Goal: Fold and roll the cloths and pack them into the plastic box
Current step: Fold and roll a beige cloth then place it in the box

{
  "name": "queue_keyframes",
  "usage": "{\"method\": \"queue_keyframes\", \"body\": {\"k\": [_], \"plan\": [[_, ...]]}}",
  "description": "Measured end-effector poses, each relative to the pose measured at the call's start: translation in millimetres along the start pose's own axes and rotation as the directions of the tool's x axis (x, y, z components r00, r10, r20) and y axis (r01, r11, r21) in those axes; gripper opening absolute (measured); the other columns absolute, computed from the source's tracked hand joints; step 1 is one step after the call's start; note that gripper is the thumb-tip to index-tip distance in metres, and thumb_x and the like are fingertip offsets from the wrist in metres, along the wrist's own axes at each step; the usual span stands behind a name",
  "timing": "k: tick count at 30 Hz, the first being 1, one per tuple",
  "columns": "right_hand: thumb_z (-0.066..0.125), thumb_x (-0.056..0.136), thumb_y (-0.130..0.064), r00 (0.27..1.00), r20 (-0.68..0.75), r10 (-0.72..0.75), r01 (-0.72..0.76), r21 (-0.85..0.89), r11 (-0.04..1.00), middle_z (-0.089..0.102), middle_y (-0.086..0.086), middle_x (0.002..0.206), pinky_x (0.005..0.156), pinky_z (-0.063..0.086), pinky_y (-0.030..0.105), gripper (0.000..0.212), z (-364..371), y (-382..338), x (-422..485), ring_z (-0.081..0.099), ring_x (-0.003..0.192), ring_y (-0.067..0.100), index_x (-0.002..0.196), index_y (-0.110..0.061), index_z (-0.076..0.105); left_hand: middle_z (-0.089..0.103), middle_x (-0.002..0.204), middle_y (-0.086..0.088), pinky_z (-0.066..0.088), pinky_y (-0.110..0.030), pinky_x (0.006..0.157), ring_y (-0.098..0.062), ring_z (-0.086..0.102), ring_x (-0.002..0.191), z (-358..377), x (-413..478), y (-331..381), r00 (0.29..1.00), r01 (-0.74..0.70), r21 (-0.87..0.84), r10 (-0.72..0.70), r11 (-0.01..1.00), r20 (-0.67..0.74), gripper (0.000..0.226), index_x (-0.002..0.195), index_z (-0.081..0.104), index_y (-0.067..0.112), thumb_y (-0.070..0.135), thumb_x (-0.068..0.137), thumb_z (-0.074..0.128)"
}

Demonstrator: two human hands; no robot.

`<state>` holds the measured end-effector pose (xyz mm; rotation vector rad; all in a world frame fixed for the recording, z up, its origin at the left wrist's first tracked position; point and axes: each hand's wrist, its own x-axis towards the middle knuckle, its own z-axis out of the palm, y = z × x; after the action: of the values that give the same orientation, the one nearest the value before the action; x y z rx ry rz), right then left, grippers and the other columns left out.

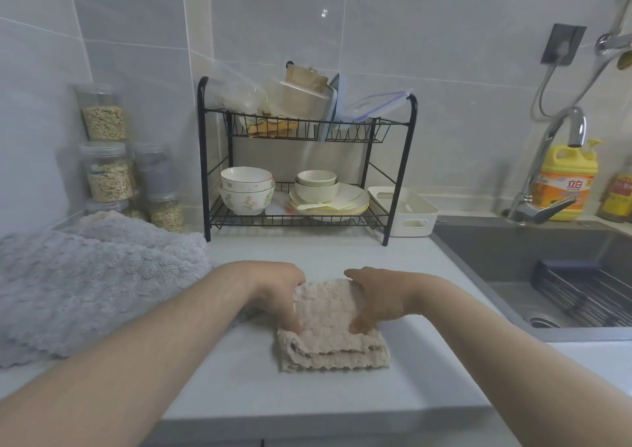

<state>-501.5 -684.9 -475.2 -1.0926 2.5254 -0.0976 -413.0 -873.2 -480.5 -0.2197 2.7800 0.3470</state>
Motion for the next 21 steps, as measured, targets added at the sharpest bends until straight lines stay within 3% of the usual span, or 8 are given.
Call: {"method": "queue_keyframes", "body": {"k": [3,5,8,10,12,14,16,21], "plan": [[0.081,0.069,-0.041,0.999,-0.032,-0.013,0.015,0.066,0.998,0.054,-0.013,0.097,0.07,0.044,0.026,0.06,1,-1,5,0.056,0.097,0.016,0.115,-0.024,0.047,0.058,0.111,0.006,0.052,-0.037,0.088,-0.017,0.059,0.097,1,1,-1,0.995,0.003,0.027,-0.001,1.0,-0.097,0.059,0.108,0.056,0.022,0.039,0.06,0.085],[0.082,0.067,-0.039,0.989,-0.148,-0.011,0.029,0.116,0.993,0.052,-0.009,0.101,0.072,0.044,0.027,0.066,5,1,8,0.055,0.096,0.018,0.119,-0.024,0.045,0.052,0.117,0.004,0.049,-0.036,0.089,-0.017,0.055,0.099,4,-2,-5,0.969,0.001,0.002,-0.001,1.0,-0.247,0.064,0.116,0.052,0.02,0.036,0.062,0.085],[0.085,0.065,-0.036,0.947,-0.321,0.02,0.067,0.259,0.964,0.045,-0.007,0.104,0.079,0.043,0.028,0.089,16,7,10,0.053,0.096,0.018,0.136,-0.026,0.032,0.051,0.116,0.008,0.047,-0.023,0.078,-0.009,0.054,0.092,10,-10,-10,0.931,-0.044,-0.269,-0.059,0.962,-0.361,0.067,0.12,0.047,0.028,0.023,0.065,0.084],[0.086,0.065,-0.034,0.956,-0.281,0.087,0.053,0.455,0.889,0.052,-0.006,0.11,0.085,0.046,0.029,0.108,22,9,5,0.056,0.101,0.018,0.148,-0.028,0.017,0.056,0.101,0.01,0.043,-0.016,0.066,-0.004,0.054,0.082,15,-14,-14,0.925,-0.079,-0.411,-0.087,0.908,-0.369,0.063,0.116,0.047,0.029,0.013,0.067,0.083],[0.086,0.067,-0.035,0.965,-0.22,0.145,0.006,0.569,0.822,0.055,-0.004,0.115,0.092,0.044,0.028,0.11,24,13,0,0.055,0.107,0.018,0.151,-0.023,0.016,0.055,0.089,0.011,0.041,-0.014,0.063,-0.009,0.055,0.08,20,-15,-17,0.912,-0.109,-0.424,-0.079,0.899,-0.402,0.056,0.107,0.049,0.028,0.009,0.066,0.083],[0.084,0.071,-0.03,0.966,-0.206,0.154,0.004,0.611,0.792,0.055,-0.005,0.099,0.084,0.043,0.024,0.081,23,14,-4,0.055,0.095,0.015,0.138,-0.013,0.041,0.054,0.077,0.011,0.038,-0.012,0.055,-0.009,0.052,0.069,24,-14,-19,0.885,-0.156,-0.395,-0.049,0.905,-0.462,0.038,0.085,0.056,0.024,0.007,0.065,0.083],[0.082,0.075,-0.023,0.963,-0.235,0.133,0.038,0.607,0.794,0.052,-0.005,0.084,0.066,0.041,0.02,0.039,23,9,-8,0.051,0.075,0.011,0.103,-0.012,0.058,0.053,0.079,0.009,0.037,-0.015,0.055,-0.008,0.05,0.068,28,-13,-21,0.866,-0.174,-0.382,-0.043,0.908,-0.498,0.035,0.072,0.054,0.024,0.012,0.063,0.085],[0.082,0.075,-0.019,0.971,-0.229,0.073,0.112,0.7,0.705,0.06,-0.007,0.084,0.05,0.041,0.007,0.043,25,6,-11,0.058,0.069,0.004,0.103,-0.025,0.049,0.054,0.077,0.007,0.037,-0.021,0.058,-0.008,0.046,0.065,35,-17,-23,0.831,-0.248,-0.398,-0.018,0.883,-0.557,0.036,0.082,0.048,0.019,0.015,0.069,0.082]]}}
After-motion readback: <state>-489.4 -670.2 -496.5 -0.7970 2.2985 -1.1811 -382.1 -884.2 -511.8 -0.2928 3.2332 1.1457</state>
